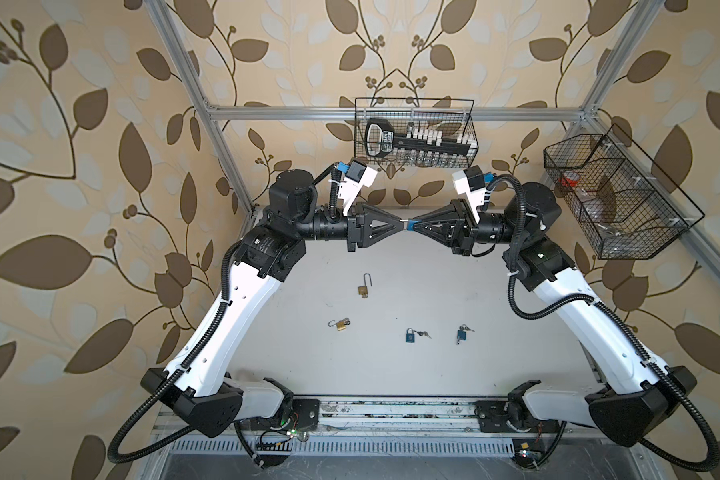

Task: Lock with the key

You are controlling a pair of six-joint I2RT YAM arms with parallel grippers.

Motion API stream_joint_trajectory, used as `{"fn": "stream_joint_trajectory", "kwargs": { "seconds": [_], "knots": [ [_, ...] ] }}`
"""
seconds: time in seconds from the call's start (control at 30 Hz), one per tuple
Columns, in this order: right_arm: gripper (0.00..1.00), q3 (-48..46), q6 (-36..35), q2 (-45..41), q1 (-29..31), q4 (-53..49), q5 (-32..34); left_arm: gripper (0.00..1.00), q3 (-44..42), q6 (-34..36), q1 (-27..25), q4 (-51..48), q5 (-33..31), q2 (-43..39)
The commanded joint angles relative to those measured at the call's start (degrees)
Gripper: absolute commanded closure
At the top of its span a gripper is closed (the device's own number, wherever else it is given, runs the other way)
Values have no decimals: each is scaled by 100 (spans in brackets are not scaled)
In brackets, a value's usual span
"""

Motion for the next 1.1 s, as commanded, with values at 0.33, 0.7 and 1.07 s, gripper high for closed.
{"fn": "stream_joint_trajectory", "kwargs": {
  "seconds": [0.33,0.7,1.07],
  "knots": [
    [100,278,429,-40,44,337,-202,100,98,175,-66,-16,92,-25],
    [100,597,1527,304,48,132,-744,100,334,844,-66,-562,-333,-84],
    [100,539,1719,446,71,272,-582,100,379,881,-139,-684,-141,-5]
  ]
}}
